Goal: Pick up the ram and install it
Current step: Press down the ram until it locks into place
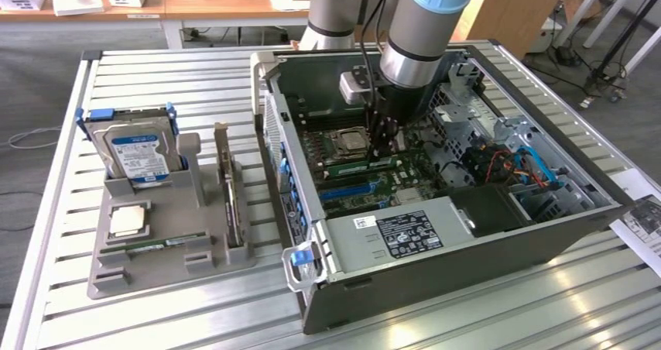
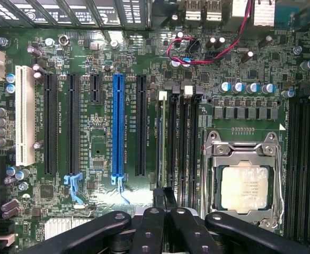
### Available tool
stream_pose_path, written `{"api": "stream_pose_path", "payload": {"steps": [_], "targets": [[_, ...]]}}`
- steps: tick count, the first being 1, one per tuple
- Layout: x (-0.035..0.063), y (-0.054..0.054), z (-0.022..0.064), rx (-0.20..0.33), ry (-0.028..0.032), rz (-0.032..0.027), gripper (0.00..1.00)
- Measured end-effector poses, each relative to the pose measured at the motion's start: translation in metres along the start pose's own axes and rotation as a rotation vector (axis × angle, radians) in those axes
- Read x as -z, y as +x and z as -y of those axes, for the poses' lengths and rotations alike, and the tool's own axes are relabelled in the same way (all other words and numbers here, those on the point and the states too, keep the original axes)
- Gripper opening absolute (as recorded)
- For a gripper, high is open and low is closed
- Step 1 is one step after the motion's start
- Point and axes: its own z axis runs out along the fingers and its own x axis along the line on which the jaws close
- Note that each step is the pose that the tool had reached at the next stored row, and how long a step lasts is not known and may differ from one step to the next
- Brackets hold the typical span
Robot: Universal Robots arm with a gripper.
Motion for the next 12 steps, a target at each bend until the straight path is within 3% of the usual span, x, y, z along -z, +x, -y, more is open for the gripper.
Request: {"api": "stream_pose_path", "payload": {"steps": [12], "targets": [[-0.0018, 0.0, 0.0001, 0.0, 0.0001, 0.0002, 0.11]]}}
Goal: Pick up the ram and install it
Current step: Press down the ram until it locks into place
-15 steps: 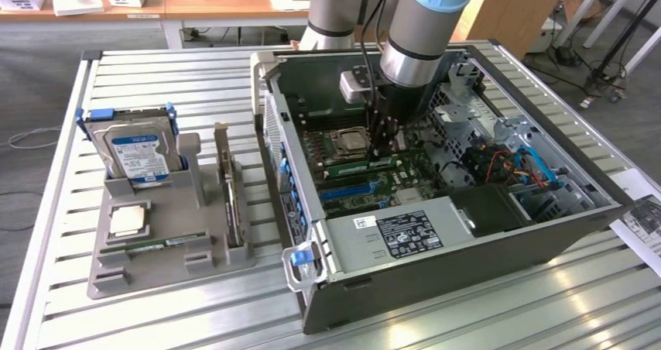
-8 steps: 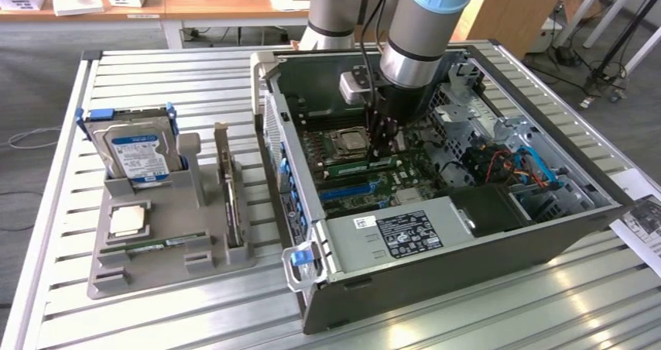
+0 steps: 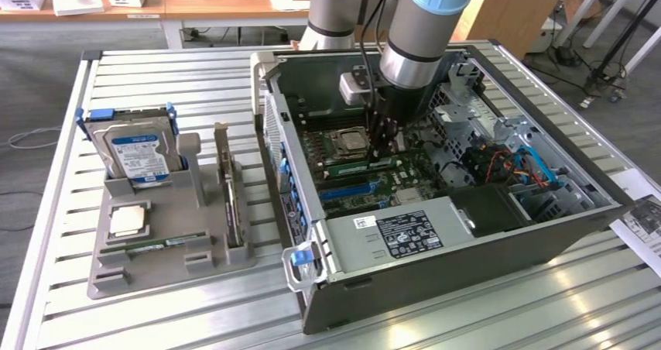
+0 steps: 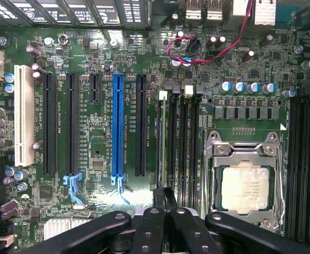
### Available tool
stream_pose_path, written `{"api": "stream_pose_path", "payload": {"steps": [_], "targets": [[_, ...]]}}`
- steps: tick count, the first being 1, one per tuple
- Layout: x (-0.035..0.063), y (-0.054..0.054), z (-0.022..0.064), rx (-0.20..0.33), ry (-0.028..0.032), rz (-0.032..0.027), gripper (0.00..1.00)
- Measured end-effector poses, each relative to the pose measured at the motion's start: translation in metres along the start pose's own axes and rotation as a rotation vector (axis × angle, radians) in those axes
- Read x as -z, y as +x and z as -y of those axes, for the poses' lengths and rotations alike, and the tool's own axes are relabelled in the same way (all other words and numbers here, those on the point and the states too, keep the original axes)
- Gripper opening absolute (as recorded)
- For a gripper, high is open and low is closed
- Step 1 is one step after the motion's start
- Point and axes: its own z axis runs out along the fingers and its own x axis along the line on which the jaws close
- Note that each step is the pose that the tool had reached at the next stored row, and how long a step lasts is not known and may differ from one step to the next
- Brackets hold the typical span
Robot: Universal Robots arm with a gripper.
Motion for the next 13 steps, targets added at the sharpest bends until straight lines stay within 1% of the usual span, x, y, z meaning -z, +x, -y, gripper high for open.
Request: {"api": "stream_pose_path", "payload": {"steps": [13], "targets": [[-0.0011, 0.0, 0.0, 0.0, -0.0001, -0.0001, 0.11]]}}
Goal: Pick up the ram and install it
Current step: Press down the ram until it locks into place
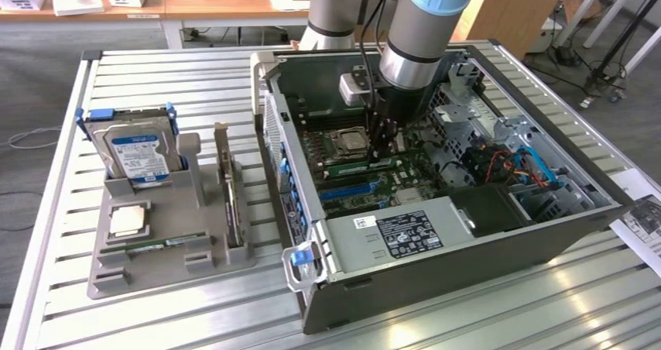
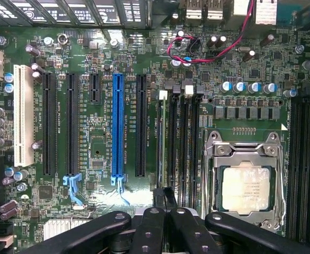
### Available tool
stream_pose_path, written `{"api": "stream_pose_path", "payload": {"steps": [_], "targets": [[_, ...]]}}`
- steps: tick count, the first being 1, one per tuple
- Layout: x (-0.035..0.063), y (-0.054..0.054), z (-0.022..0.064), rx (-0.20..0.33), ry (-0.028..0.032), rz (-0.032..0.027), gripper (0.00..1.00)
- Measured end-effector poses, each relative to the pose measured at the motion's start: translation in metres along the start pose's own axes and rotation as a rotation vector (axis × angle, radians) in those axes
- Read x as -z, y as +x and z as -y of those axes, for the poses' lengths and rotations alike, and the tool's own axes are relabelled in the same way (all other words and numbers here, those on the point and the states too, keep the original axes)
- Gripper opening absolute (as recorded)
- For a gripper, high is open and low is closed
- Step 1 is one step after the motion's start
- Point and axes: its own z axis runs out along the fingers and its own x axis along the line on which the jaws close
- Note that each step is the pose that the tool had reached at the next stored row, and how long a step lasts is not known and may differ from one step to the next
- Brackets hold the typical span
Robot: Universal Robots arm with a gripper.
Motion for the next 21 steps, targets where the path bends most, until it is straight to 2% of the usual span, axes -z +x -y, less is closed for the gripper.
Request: {"api": "stream_pose_path", "payload": {"steps": [21], "targets": [[-0.0012, 0.0, 0.0, 0.0, 0.0, 0.0001, 0.11]]}}
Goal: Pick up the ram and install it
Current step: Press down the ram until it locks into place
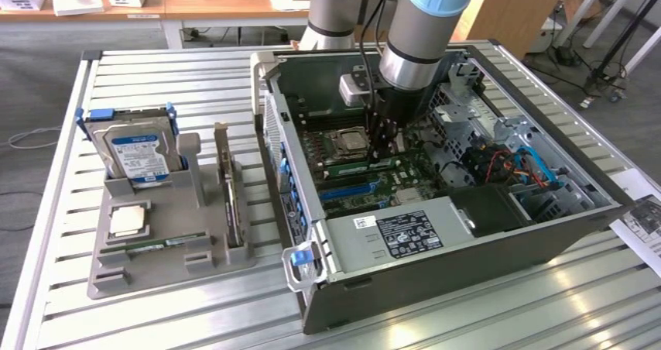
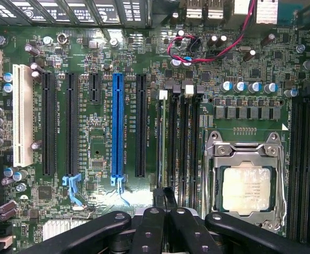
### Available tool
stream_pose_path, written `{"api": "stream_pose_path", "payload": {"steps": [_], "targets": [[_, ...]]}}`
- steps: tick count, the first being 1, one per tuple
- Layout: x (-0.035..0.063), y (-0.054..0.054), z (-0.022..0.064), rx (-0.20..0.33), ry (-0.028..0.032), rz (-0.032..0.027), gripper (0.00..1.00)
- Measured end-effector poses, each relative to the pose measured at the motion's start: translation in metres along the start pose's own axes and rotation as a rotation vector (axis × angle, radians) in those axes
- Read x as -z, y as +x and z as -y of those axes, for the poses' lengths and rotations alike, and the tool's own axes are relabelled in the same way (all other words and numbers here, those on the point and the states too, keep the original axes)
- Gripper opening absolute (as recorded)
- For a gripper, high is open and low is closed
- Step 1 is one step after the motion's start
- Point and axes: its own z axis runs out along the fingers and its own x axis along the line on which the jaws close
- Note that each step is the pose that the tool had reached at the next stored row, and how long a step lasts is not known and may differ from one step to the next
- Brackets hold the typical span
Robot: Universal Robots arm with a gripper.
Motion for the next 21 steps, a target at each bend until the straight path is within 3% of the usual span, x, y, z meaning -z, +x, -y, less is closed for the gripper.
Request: {"api": "stream_pose_path", "payload": {"steps": [21], "targets": [[0.002, -0.0001, 0.0, 0.0, 0.0002, 0.0003, 0.11]]}}
